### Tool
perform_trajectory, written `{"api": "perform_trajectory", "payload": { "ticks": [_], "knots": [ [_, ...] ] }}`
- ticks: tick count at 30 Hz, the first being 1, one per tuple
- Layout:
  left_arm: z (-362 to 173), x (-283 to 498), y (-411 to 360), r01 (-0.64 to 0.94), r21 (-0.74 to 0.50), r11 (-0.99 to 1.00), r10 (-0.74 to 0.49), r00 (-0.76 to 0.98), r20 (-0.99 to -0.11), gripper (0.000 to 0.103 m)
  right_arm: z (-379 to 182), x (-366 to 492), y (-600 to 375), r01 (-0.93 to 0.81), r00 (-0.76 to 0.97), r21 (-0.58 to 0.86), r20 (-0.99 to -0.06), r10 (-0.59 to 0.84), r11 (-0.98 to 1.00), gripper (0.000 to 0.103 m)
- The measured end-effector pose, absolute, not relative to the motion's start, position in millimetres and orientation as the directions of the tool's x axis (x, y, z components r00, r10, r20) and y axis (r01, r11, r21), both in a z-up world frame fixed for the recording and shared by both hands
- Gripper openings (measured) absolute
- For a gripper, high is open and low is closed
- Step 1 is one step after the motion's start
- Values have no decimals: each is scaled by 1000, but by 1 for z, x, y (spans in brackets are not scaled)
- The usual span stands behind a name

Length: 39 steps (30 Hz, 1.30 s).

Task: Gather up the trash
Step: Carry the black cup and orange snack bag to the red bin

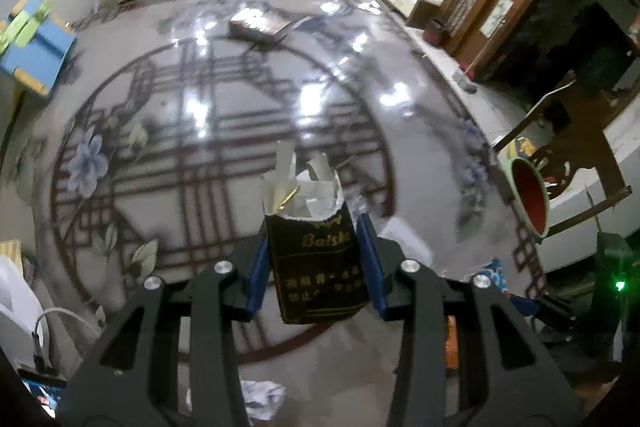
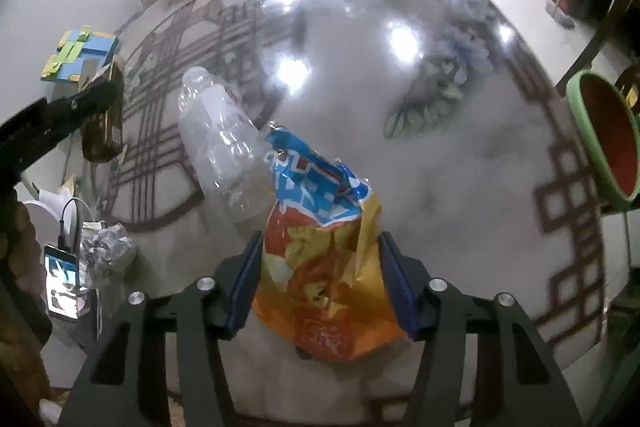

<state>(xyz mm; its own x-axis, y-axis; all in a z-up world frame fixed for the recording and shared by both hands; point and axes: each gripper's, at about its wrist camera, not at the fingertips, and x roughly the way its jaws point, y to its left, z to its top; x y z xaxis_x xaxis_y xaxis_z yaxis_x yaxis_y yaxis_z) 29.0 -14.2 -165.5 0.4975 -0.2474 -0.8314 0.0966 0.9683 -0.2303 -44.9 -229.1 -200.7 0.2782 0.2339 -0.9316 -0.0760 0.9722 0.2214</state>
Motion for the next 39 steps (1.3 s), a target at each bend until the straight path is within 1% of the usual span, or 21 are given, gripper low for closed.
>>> {"api": "perform_trajectory", "payload": {
  "ticks": [8, 15, 22, 39],
  "knots": [
    [-130, 33, -47, 175, -200, 964, -265, 557, -787, 39, -149, -42, -260, -32, 446, 225, -869, 216, 974, 55],
    [-103, 39, -78, 241, -191, 952, -300, 591, -749, 39, -115, -40, -287, 18, 551, 226, -815, 179, 974, 55],
    [-89, 41, -111, 301, -168, 939, -324, 603, -729, 39, -104, -40, -307, 48, 582, 242, -795, 169, 969, 55],
    [-85, 41, -162, 370, -135, 919, -344, 588, -732, 39, -90, -52, -349, 104, 627, 257, -767, 137, 961, 55]
  ]
}}
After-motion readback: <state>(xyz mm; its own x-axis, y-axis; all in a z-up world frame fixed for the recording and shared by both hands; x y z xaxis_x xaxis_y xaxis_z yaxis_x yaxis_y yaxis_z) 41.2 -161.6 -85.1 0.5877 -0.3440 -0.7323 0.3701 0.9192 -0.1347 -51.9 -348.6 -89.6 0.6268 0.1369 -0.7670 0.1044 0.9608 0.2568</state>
